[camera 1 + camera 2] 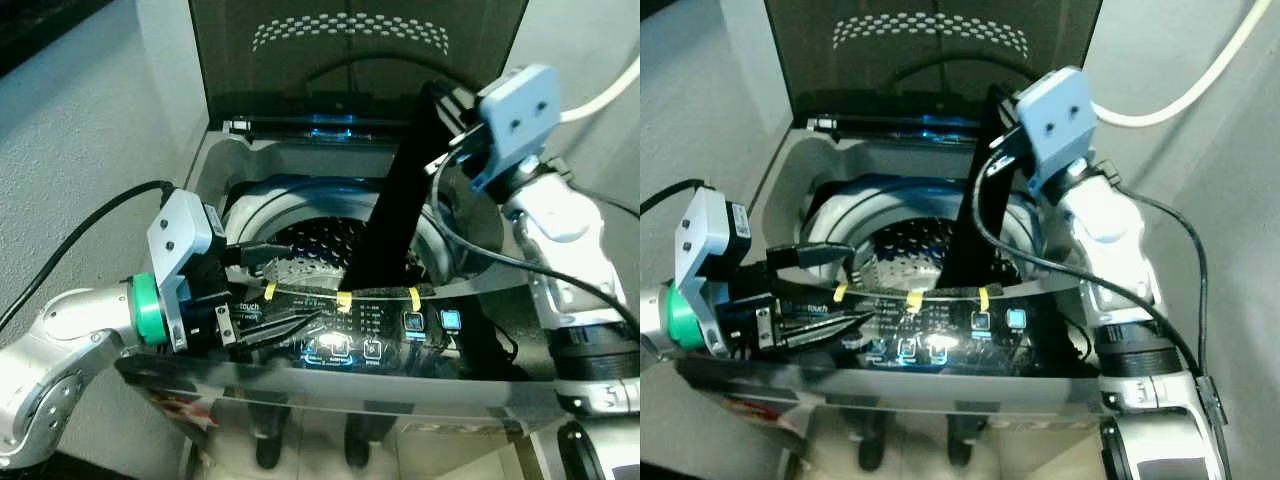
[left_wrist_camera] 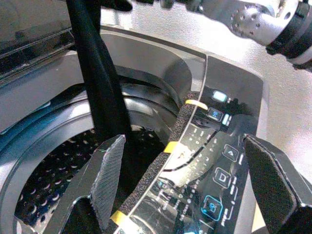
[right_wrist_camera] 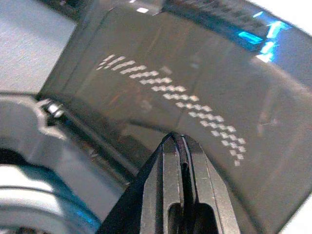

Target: Clothes washing

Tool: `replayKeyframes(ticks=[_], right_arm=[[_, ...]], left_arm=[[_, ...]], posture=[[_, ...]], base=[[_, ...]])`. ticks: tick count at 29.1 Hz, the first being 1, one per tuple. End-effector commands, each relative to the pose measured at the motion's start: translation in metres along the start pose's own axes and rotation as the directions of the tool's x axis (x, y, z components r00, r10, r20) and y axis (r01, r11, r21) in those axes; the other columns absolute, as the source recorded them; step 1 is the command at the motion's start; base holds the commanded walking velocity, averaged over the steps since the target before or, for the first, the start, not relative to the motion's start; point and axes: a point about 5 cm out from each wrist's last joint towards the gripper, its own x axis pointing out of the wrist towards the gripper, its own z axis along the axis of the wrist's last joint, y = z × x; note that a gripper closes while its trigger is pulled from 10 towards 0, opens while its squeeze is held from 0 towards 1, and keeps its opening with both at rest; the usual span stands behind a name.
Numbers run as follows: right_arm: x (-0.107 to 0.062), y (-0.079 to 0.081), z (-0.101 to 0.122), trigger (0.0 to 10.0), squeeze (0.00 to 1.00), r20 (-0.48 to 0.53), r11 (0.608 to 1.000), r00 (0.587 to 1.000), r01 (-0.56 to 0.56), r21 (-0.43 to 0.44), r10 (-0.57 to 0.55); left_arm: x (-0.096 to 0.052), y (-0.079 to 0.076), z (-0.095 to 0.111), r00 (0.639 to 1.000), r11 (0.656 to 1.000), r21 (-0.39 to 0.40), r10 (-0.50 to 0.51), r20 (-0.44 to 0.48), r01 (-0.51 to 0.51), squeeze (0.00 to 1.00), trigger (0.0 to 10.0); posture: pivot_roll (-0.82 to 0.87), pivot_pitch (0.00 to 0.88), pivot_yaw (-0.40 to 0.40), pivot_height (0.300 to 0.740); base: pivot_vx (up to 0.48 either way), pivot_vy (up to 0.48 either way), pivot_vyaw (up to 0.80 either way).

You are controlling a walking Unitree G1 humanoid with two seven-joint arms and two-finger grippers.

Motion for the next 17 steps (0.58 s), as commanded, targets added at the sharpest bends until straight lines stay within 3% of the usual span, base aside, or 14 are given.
replayKeyframes(ticks=[1, 9, 10, 17], right_arm=[[-0.002, 0.007, -0.005, 10.0, 1.0, -0.01, 0.999, 0.999, -0.037, 0.009, 0.037], [-0.006, 0.013, -0.016, 10.0, 1.0, -0.034, 0.993, 0.997, -0.067, 0.101, 0.071], [-0.01, 0.011, -0.014, 10.0, 0.0, -0.011, 0.986, 0.996, -0.083, 0.145, 0.086], [-0.015, 0.007, -0.012, 10.0, 0.0, 0.016, 0.979, 0.998, -0.062, 0.194, 0.06]], left_arm=[[0.0, -0.001, 0.0, 1.0, 1.0, 0.009, 0.003, -0.002, -0.003, 0.0, 10.0], [0.002, -0.002, -0.002, 1.0, 1.0, -0.002, 0.011, 0.006, -0.011, 0.0, 10.0], [0.003, -0.002, -0.002, 1.0, 1.0, -0.005, 0.01, 0.012, -0.01, 0.0, 10.0], [0.004, -0.001, -0.002, 1.0, 1.0, -0.006, 0.011, 0.015, -0.011, 0.0, 10.0]], posture=[[0.13, 0.05, 0.074, 0.74], [0.11, 0.054, 0.075, 0.74], [0.11, 0.055, 0.078, 0.74], [0.1, 0.055, 0.079, 0.74]], base=[[0.0, 0.0, 0.0], [0.0, 0.0, 0.0], [0.0, 0.0, 0.0], [0.0, 0.0, 0.0]])
